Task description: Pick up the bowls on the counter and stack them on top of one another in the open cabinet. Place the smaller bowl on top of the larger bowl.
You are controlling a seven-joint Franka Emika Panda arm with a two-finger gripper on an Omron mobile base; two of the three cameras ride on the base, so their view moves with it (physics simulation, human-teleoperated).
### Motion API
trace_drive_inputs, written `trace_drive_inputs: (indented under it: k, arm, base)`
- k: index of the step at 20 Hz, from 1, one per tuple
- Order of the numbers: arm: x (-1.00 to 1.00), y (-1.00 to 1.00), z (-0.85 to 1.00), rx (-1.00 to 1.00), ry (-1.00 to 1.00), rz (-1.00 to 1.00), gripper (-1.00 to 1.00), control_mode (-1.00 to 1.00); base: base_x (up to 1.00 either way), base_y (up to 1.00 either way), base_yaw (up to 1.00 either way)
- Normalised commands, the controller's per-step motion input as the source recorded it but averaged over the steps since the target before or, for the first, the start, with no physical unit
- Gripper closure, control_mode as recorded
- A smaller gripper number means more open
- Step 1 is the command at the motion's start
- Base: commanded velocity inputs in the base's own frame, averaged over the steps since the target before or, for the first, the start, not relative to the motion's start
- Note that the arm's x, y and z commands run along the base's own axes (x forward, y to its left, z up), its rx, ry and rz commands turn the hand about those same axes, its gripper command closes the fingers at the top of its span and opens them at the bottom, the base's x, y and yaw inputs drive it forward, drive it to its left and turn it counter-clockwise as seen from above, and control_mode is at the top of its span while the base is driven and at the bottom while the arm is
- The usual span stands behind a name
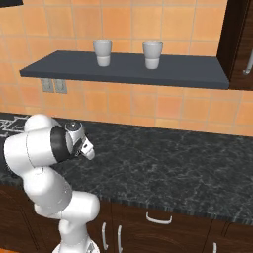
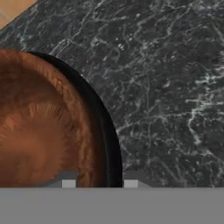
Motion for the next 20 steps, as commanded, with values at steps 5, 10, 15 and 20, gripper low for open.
trace_drive_inputs:
  k: [5,10,15,20]
  arm:
    - [-1.00,-0.41,0.79,0.19,-0.11,-0.19,1.00,-1.00]
    - [-1.00,-0.34,1.00,0.23,-0.12,-0.20,1.00,-1.00]
    - [-1.00,-0.33,1.00,0.21,-0.05,-0.15,1.00,-1.00]
    - [-0.98,-0.31,1.00,0.16,-0.01,-0.12,1.00,-1.00]
  base:
    - [0.00,0.00,0.00]
    - [0.00,0.00,0.00]
    - [0.00,0.00,0.00]
    - [0.00,0.00,0.00]
